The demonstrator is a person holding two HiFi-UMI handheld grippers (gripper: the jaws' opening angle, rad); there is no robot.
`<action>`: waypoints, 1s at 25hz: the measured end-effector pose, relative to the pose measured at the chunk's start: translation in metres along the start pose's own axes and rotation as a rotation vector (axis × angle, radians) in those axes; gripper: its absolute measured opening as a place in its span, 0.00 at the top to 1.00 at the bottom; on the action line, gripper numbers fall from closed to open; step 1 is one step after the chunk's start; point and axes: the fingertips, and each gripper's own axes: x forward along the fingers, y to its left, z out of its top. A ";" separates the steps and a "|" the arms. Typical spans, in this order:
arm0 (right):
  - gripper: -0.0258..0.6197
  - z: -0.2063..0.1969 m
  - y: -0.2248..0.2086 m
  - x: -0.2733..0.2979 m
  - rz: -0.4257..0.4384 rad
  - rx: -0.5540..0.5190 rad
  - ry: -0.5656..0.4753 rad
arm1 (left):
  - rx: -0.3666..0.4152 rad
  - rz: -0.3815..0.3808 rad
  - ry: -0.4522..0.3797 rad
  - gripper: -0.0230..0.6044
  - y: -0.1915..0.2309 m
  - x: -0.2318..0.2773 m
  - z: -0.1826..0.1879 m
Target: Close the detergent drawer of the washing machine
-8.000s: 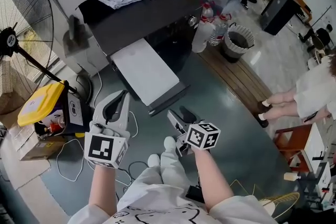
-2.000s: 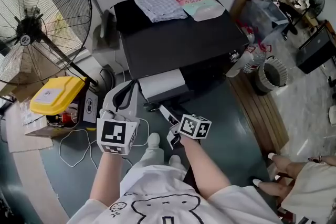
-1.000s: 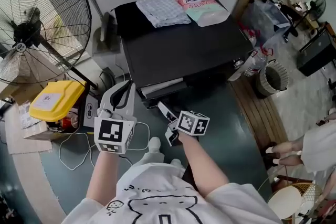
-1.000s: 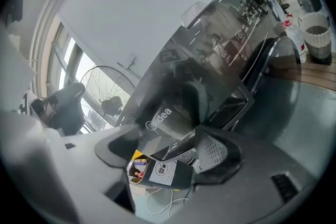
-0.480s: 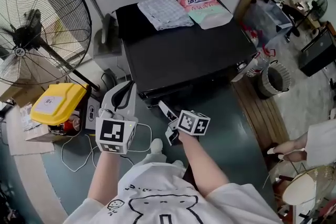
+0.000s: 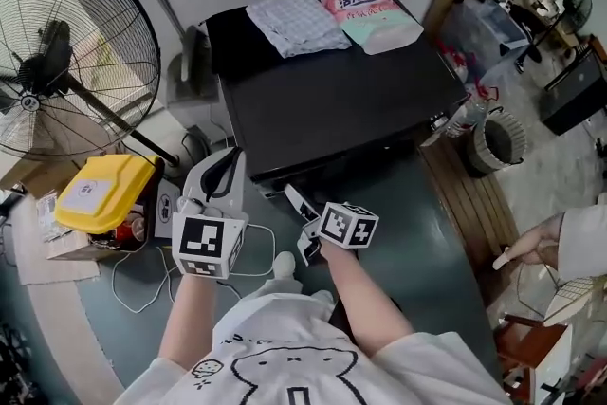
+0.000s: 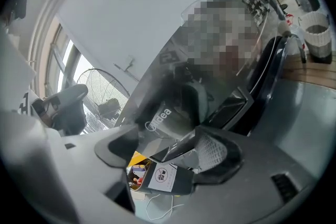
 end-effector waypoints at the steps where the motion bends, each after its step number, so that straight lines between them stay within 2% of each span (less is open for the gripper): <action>1: 0.45 0.000 0.000 0.000 0.001 -0.001 0.000 | -0.002 -0.002 0.000 0.94 0.001 0.002 0.000; 15: 0.43 0.009 -0.006 0.017 -0.002 -0.015 0.012 | -0.004 -0.035 0.000 0.93 0.011 0.032 0.000; 21: 0.43 0.006 -0.005 0.016 -0.013 0.008 0.059 | -0.014 -0.043 -0.011 0.94 0.006 0.026 0.002; 25: 0.43 0.009 -0.001 0.004 -0.032 -0.012 0.051 | -0.025 -0.016 -0.022 0.94 0.007 0.015 0.007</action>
